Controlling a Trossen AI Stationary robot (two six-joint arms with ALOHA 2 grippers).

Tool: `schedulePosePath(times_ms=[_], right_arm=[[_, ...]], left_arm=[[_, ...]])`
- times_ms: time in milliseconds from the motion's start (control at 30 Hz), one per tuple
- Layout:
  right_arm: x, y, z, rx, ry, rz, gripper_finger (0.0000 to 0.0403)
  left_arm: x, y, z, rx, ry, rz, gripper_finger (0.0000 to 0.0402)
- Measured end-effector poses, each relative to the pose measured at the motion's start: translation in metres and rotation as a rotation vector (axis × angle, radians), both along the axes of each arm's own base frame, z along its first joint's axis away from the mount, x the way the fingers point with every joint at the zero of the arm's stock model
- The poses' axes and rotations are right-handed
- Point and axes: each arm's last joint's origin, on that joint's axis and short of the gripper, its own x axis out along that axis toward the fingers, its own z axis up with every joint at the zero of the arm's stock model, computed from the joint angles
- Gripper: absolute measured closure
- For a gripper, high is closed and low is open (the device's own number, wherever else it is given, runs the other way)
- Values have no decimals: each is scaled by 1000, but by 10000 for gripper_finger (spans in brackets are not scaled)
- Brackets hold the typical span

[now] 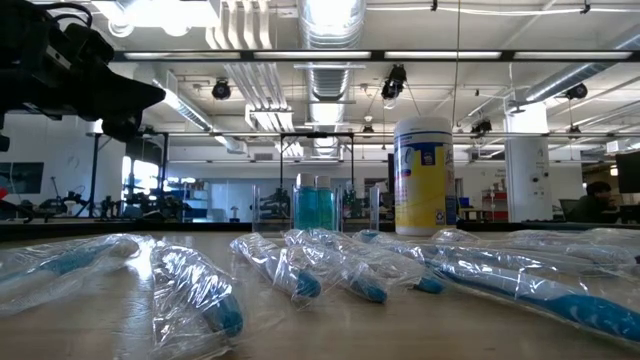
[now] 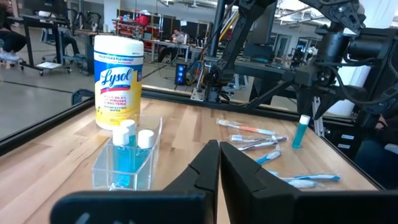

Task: Pick & Place toothbrushing station
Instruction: Put the blue mouthwash bottle into the transparent organizer

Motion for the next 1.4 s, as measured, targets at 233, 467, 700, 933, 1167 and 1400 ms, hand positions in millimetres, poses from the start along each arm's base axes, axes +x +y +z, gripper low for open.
schedulePosePath(times_ms=[233, 467, 700, 933, 1167, 1400], right_arm=[[-1, 1, 0, 28, 26, 7, 192], [-2, 0, -4, 22, 37, 10, 205], [-3, -1, -9, 20, 39, 17, 227], [-3, -1, -13, 20, 38, 25, 248], [-2, -1, -13, 27, 30, 60, 287], [0, 0, -11, 48, 2, 132, 322]], left_arm=[[0, 0, 0, -10, 0, 0, 381], [0, 0, 0, -13, 0, 0, 376], [0, 0, 0, -26, -1, 1, 376], [0, 0, 0, -34, -1, 2, 376], [0, 0, 0, -34, -1, 2, 376], [0, 0, 0, -34, -1, 2, 376]])
